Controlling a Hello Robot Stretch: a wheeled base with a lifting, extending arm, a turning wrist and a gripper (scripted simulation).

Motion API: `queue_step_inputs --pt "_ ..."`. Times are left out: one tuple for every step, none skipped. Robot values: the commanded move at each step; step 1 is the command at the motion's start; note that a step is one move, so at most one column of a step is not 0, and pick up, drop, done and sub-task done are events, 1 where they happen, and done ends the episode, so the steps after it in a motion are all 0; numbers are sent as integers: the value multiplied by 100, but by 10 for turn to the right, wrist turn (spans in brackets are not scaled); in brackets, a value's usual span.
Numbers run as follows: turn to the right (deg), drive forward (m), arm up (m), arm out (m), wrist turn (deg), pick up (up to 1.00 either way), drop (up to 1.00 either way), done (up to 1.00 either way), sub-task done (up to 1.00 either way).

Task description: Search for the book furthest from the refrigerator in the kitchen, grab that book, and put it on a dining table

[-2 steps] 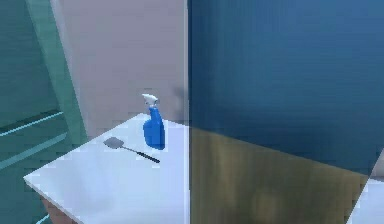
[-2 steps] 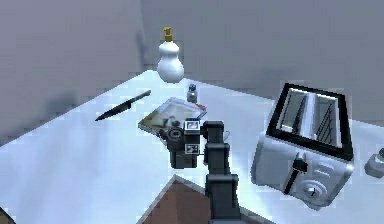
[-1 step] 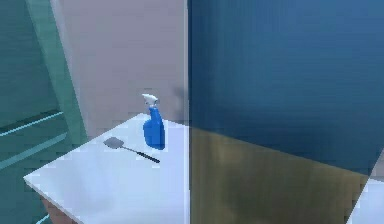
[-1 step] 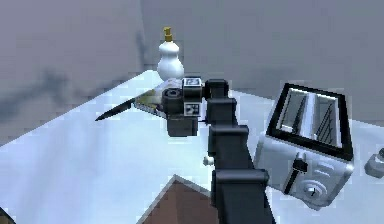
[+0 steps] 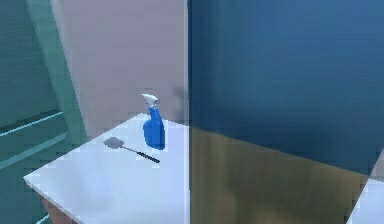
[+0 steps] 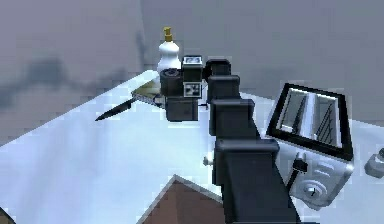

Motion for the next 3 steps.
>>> queue_step_inputs --pt "0 0 0 0 -450 0 0 0 0" --pt "0 0 0 0 -450 0 0 0 0" --pt "0 0 0 0 -330 0 0 0 0"
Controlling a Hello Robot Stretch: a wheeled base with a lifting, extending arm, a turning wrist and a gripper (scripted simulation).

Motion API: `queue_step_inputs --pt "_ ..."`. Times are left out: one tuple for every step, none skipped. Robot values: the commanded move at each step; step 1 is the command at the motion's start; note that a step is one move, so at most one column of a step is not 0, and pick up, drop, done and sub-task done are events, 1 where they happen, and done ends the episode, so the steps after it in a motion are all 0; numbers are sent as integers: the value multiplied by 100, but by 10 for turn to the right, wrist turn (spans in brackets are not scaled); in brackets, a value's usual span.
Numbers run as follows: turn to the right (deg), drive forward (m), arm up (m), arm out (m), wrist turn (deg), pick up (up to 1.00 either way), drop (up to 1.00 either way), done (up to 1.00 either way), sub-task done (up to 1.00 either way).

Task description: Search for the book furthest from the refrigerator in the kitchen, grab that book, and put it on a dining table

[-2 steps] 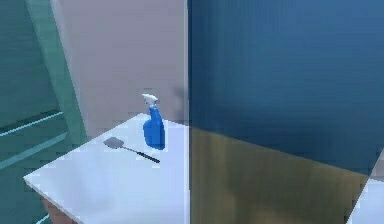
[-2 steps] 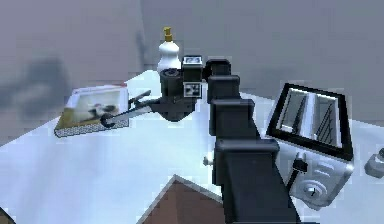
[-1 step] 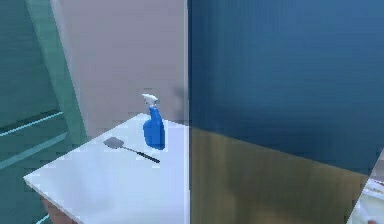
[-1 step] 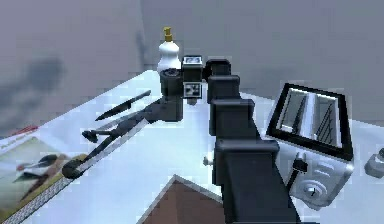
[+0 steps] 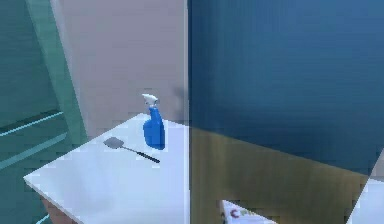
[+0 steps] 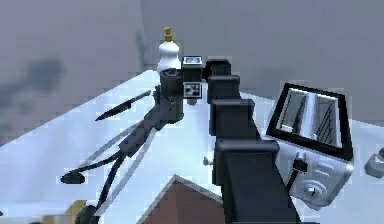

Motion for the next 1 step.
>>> queue_step_inputs --pt "0 0 0 -22 0 0 0 0 0"
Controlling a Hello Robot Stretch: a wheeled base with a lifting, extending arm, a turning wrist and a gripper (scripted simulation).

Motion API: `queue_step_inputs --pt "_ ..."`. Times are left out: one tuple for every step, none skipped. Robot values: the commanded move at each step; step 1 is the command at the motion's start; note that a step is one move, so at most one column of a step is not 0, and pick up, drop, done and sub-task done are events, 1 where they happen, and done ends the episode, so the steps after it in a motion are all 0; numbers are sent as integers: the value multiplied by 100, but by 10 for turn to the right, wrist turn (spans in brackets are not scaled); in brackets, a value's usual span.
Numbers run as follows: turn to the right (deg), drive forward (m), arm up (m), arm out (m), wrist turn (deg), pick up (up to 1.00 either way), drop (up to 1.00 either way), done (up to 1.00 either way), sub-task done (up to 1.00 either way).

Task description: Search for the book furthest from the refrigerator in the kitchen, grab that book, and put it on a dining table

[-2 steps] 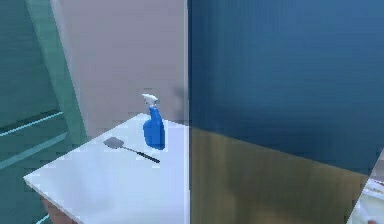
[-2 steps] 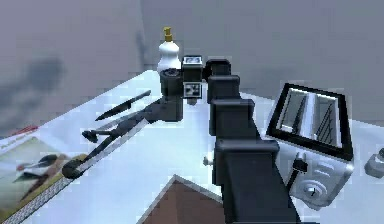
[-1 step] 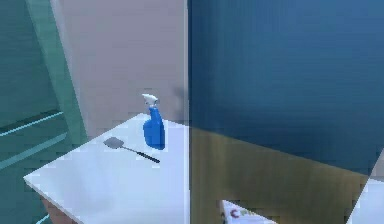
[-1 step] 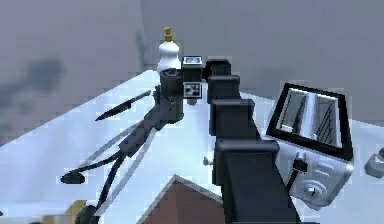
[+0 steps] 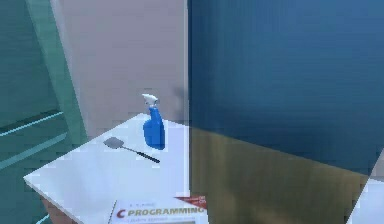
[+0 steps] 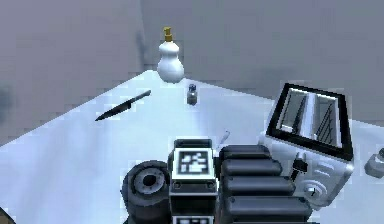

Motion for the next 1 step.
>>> queue_step_inputs --pt "-450 0 0 0 0 0 0 0 0"
